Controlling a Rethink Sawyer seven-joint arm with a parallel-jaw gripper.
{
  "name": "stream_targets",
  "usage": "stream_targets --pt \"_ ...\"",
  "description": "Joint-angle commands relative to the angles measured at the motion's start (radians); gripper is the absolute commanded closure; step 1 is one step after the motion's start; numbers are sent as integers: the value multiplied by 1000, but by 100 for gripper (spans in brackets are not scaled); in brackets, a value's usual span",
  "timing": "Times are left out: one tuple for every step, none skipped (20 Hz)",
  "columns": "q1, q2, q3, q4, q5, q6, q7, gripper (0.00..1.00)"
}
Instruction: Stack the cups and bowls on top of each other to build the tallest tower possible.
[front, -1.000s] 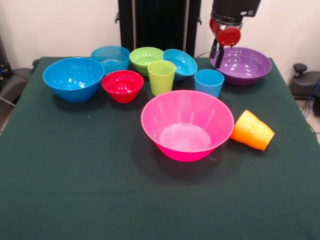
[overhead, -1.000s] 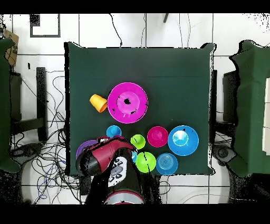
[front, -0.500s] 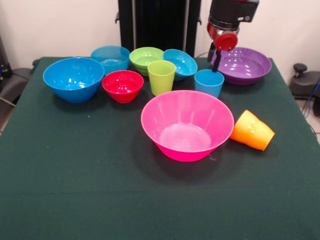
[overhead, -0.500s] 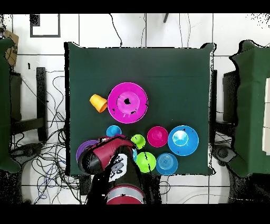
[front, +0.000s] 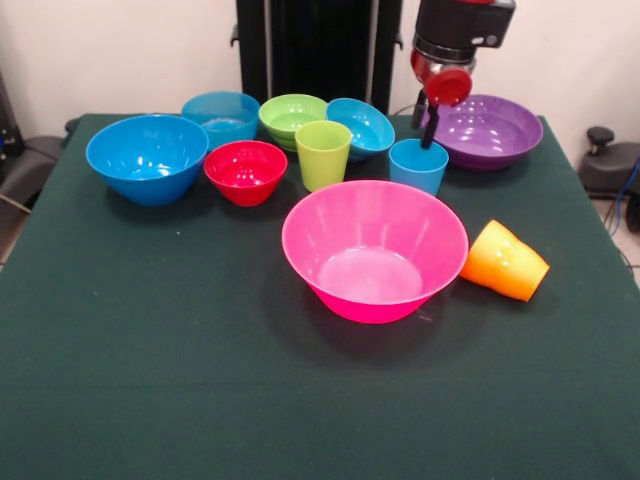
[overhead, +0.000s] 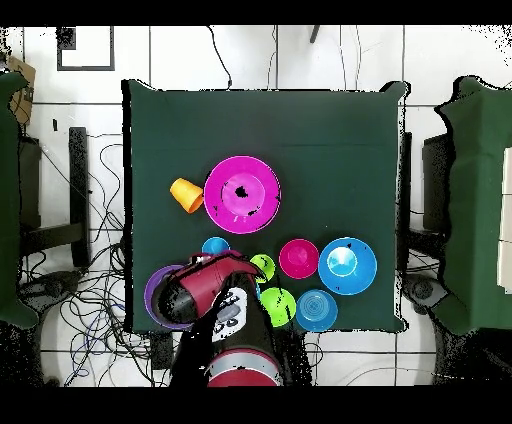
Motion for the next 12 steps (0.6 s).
stream_targets --pt "-7 89 28 -105 -64 -7 -146 0" --pt "-10 99 24 -111 -71 -14 -147 0" --pt "-12 105 24 -115 -73 -17 -148 0" --pt "-12 110 25 -119 -74 -19 -148 0" --pt "-13 116 26 -123 -76 -21 -148 0" --pt "-6 119 21 -129 -75 -18 -142 0" --pt "-4 120 17 -129 -77 -19 -139 0" --pt "0 124 14 -132 -78 -20 -134 0" --pt "4 128 12 -135 -79 -22 -130 0" --pt "6 134 10 -141 -80 -22 -129 0" --pt "10 140 7 -144 -81 -26 -125 0" --pt "11 145 4 -146 -82 -27 -123 0"
